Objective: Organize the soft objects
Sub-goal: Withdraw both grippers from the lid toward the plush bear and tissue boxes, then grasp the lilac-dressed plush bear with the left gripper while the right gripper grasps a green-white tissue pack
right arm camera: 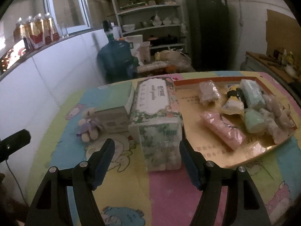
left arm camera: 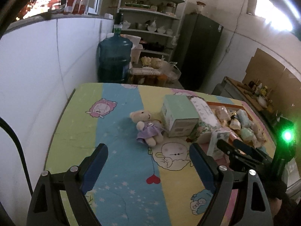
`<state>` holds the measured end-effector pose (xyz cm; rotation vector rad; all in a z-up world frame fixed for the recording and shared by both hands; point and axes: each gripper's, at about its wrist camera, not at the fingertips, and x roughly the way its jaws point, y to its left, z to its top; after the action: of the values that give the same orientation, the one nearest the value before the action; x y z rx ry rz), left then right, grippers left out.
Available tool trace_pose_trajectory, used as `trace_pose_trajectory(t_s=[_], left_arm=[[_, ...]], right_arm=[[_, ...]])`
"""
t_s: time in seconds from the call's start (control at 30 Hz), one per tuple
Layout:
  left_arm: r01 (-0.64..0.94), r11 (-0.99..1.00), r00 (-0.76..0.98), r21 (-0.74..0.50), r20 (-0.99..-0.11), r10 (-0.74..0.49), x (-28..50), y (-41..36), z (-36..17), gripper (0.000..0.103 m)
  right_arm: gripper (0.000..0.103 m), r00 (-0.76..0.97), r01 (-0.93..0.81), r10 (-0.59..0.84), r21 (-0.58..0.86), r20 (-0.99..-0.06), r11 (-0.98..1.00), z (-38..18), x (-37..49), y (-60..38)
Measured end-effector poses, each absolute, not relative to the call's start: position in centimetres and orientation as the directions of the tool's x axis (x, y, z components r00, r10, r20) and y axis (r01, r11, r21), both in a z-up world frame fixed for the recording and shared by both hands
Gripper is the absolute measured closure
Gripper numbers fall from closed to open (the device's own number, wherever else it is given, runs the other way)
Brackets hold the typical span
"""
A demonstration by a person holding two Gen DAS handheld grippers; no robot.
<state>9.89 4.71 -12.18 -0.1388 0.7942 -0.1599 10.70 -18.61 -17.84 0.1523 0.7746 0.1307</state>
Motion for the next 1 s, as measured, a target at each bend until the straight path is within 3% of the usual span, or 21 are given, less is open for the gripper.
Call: trace_pose_trajectory(t_s=[0.57,0.63,0.7,1.0], left_arm=[[0.079,0.976,0.659,-0.204,-0.724,-0.205,11.8,5.4,-14.1,0.015],[0.078,0.976,0.655,-0.204,-0.728,-0.204,11.9,5.5,-14.3,0.015],[0.078,0.976,0.651,-0.204,-0.731,-0.205,12.1,5.6,-14.4,0.015],[0.092,0.974,0.638,-0.206,-0.739,-0.216,14.1,5.4,-15.4,0.015]], right_arm=[[0.031,0.680,-0.046,0.131,0.137,-0.721,0.990,-19.9,13.9,-19.0],[0.034,0.675,-0.036,0.127,0.140,-0.726,0.990,-20.0,14.1,-19.2],[0.051,0.676,-0.028,0.122,0.141,-0.726,0.990,-20.0,14.2,-19.4],[0.057,0.668,-0.008,0.181,0.236,-0.722,0.972,-18.7,12.6,-20.5]])
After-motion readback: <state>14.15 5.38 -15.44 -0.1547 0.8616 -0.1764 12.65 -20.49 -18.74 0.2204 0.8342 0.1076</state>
